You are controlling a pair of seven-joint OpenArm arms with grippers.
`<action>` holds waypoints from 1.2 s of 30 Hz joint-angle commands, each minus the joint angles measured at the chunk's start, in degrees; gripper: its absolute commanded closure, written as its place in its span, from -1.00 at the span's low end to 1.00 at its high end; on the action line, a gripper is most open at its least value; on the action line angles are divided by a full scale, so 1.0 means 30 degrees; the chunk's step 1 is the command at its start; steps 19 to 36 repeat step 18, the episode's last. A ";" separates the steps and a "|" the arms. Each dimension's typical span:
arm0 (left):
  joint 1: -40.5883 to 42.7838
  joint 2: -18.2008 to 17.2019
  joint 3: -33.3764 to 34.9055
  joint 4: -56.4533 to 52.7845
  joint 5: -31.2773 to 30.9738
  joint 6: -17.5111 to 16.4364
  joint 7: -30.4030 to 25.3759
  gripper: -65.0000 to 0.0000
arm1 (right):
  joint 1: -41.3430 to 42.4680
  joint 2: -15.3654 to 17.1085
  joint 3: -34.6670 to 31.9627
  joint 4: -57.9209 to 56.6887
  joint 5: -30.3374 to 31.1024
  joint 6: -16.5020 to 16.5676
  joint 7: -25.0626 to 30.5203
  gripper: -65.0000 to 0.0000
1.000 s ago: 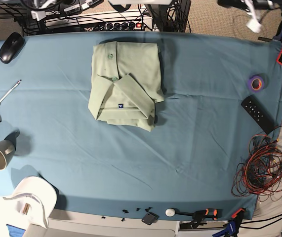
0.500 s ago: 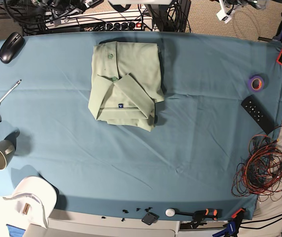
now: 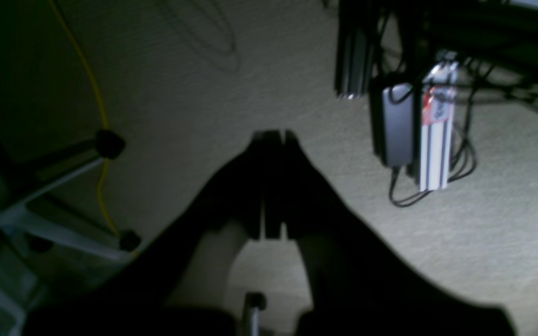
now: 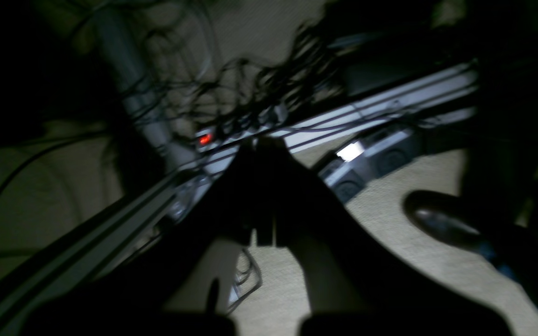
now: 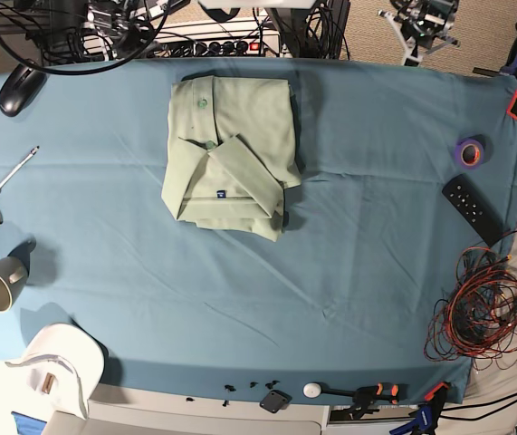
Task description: Fold the T-shirt properly
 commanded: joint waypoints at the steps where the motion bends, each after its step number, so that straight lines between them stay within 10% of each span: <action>1: -0.0226 0.0102 -0.0015 -0.0321 0.0015 0.0000 0.0022 1.00 | 0.0240 -0.0051 0.0022 0.0095 -0.0036 0.0080 -0.0022 1.00; 10: -0.0998 0.1778 -0.0022 -0.1406 -0.0831 0.0007 0.2892 1.00 | 0.1115 -0.0911 0.0022 0.0095 -0.0015 -0.2055 -0.2280 1.00; 36: -0.1064 0.2412 -0.0022 -0.1319 -0.0838 0.0007 0.2382 1.00 | 0.1166 -0.0882 0.0022 0.0095 0.0036 -0.2113 -0.2601 1.00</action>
